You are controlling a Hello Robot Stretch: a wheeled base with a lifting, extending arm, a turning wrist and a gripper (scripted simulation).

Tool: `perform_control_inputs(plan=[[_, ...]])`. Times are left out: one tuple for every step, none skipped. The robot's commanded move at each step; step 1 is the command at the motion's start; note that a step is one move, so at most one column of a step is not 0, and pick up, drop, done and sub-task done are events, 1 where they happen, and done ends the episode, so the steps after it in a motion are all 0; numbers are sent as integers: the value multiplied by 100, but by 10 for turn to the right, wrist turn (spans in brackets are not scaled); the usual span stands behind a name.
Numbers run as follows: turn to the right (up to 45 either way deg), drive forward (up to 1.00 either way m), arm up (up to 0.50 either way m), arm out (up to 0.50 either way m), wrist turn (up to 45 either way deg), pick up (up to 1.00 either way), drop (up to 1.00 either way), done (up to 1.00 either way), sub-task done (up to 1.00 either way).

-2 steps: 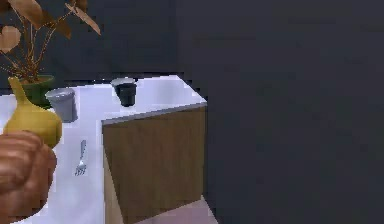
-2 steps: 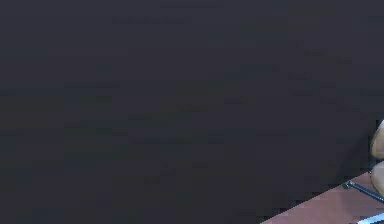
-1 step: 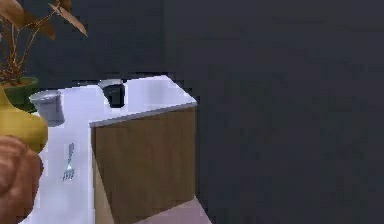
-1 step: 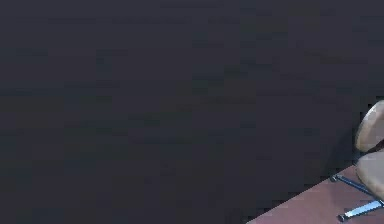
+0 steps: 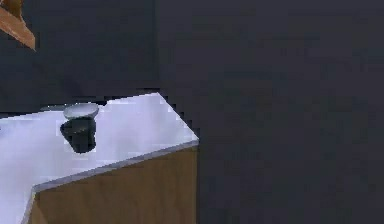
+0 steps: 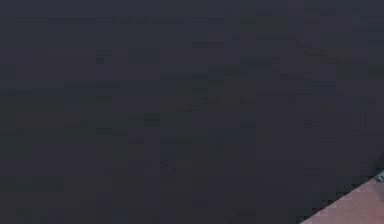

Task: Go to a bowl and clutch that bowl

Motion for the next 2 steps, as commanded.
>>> perform_control_inputs(plan=[[-210,0,0,0,0,0,0,0,0],[0,40,0,0,0,0,0,0,0]])
